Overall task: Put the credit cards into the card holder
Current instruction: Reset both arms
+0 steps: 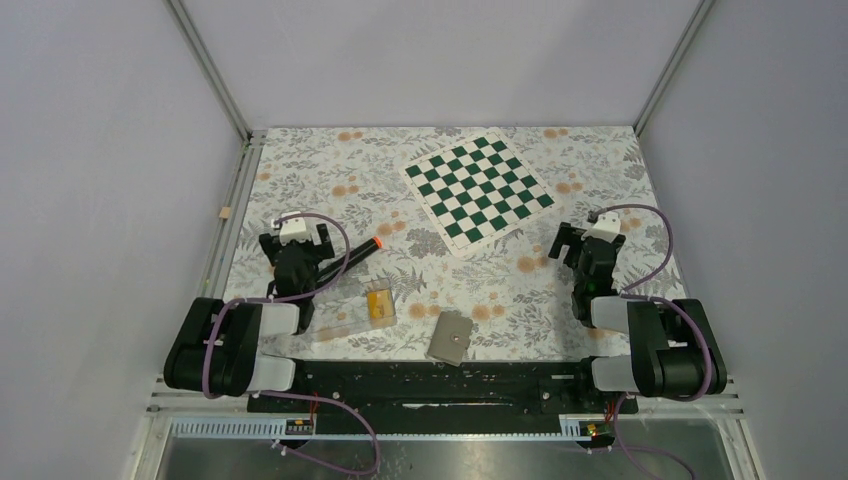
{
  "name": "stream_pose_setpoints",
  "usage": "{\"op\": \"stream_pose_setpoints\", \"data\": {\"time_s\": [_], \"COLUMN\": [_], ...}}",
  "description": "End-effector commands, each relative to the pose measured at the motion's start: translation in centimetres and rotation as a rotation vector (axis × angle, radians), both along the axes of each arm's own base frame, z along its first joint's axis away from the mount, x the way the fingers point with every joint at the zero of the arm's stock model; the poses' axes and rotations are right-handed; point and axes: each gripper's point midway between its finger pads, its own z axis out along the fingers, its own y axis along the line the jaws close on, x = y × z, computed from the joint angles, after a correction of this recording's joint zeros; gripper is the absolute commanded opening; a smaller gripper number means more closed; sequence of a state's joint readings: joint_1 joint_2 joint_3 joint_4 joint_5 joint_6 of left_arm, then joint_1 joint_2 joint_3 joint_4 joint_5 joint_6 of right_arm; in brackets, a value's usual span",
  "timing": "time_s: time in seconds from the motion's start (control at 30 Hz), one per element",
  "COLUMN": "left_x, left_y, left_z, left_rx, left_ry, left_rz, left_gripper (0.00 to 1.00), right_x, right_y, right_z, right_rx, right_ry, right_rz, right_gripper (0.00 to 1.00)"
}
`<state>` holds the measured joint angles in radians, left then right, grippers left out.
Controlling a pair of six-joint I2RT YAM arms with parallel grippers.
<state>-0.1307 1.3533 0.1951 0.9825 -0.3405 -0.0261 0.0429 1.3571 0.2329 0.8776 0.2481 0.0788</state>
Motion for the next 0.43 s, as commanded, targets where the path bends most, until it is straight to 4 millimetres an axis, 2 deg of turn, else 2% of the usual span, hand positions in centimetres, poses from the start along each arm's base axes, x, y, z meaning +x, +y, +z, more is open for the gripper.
{"op": "stream_pose_setpoints", "data": {"time_s": [0.0, 0.4], "left_x": [1.68, 1.67], "left_y": [-0.49, -0.48], "left_z": [4.06, 3.96], "left_rx": [-0.036, -0.041], "left_ry": [-0.155, -0.150], "left_rz": [-0.023, -0.021], "left_gripper": [0.99, 0.99], "right_x": [2.21, 2.32], "right_y": [0.09, 0.08], "right_z": [4.13, 4.08], "right_rx": [-0.004, -0.005], "right_ry": [-0.162, -0.152], "right_rz": [0.008, 0.008], "right_gripper": [1.00, 0.99]}}
